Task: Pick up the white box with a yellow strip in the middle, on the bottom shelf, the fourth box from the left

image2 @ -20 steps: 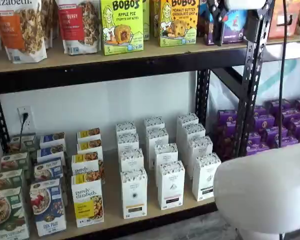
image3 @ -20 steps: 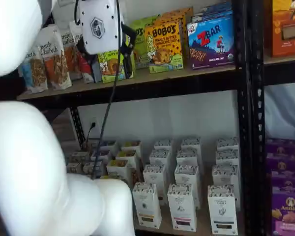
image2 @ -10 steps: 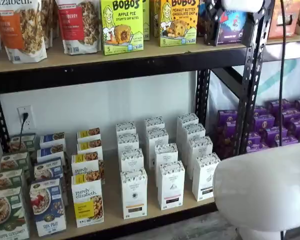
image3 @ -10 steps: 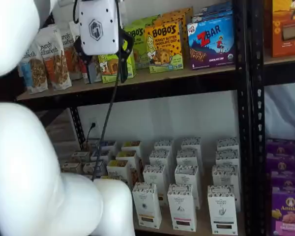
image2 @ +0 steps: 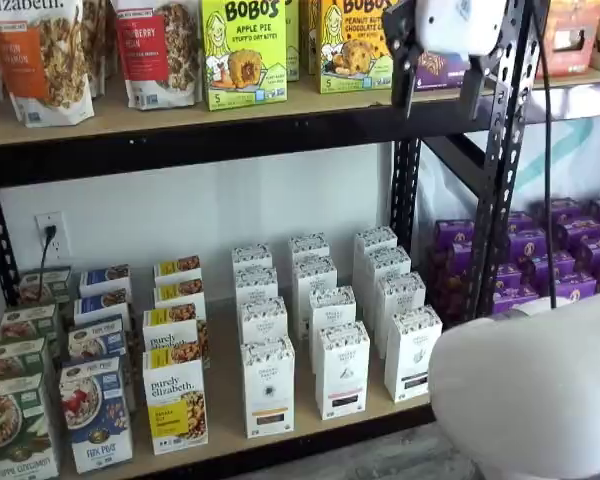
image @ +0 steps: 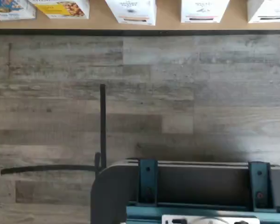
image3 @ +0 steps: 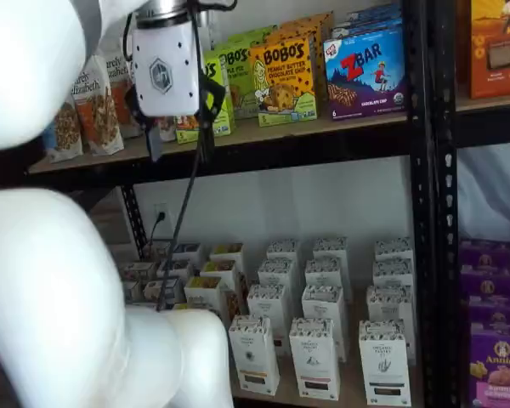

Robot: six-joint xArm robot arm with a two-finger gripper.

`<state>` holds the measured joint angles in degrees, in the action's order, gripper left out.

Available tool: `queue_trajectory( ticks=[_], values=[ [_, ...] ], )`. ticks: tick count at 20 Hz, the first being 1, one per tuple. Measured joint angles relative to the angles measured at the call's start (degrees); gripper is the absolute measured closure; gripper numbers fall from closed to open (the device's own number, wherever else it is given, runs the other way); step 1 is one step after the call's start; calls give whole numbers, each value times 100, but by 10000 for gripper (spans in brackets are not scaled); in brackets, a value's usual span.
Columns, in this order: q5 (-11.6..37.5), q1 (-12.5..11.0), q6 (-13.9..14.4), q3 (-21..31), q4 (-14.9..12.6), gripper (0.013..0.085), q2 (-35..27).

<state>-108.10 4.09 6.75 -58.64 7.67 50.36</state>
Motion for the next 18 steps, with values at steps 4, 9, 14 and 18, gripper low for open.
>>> queue_trajectory(
  ticks=[4, 9, 14, 18],
  values=[
    [373, 289, 240, 352, -38, 130, 95],
    [813, 654, 522, 722, -233, 130, 137],
    [1172, 948, 757, 993, -490, 130, 41],
    [1406, 1117, 908, 1160, -654, 130, -79]
  ],
)
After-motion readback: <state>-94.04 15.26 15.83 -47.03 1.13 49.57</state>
